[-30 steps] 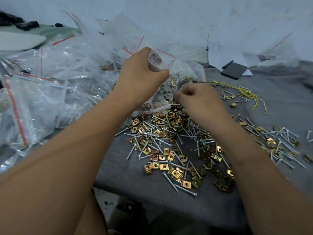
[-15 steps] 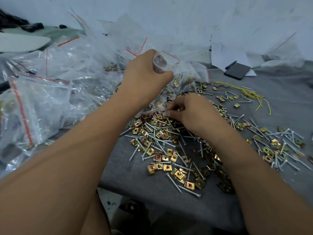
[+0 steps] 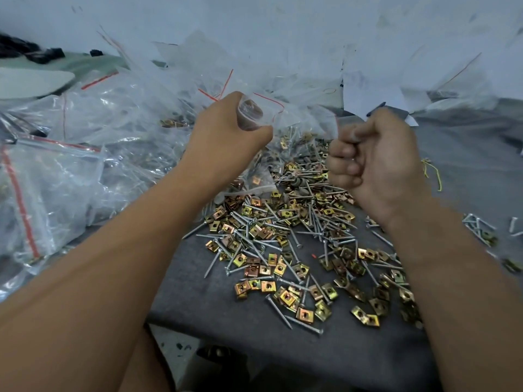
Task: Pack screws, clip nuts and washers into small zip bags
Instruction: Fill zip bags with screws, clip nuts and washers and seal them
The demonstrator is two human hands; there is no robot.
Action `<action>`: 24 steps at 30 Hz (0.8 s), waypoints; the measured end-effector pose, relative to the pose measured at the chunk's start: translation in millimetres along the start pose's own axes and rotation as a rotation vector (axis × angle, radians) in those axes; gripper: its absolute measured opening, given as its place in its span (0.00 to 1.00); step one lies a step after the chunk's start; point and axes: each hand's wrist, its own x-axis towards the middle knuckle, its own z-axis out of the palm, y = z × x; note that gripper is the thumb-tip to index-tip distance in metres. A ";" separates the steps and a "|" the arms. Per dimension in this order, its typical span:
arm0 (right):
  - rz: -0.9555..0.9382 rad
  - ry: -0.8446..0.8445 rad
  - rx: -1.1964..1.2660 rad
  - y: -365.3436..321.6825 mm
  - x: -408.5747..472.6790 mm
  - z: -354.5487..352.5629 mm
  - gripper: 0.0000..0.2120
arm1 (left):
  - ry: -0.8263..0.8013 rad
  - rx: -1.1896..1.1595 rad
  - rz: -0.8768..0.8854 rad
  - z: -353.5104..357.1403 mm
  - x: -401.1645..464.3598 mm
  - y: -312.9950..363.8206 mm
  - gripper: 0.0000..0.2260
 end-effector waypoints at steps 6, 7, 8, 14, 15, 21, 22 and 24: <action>0.141 0.007 0.461 3.2 -1.0 -20.3 0.13 | 0.009 -0.024 0.005 3.0 2.1 -3.2 0.10; 0.185 0.009 0.548 4.9 0.9 -21.0 0.15 | 0.006 -0.028 0.006 3.2 2.2 -3.2 0.10; 0.219 0.014 0.588 6.8 2.7 -20.8 0.15 | 0.004 -0.030 0.007 3.4 2.1 -3.3 0.09; -0.161 0.187 -0.694 14.8 5.5 -14.4 0.12 | -0.001 -0.044 0.009 3.3 1.5 -5.5 0.10; -0.240 0.171 -0.912 17.4 5.3 -12.8 0.10 | -0.001 -0.045 0.010 3.4 1.5 -5.7 0.10; -0.202 0.131 -1.477 30.0 6.1 -1.3 0.09 | 0.002 -0.041 0.012 2.5 2.8 -6.4 0.10; -0.202 0.145 -1.516 30.6 6.2 -0.6 0.09 | 0.004 -0.041 0.013 2.1 3.0 -6.8 0.10; -0.212 0.170 -1.565 31.8 6.4 0.6 0.08 | 0.006 -0.044 0.013 1.7 3.1 -7.6 0.10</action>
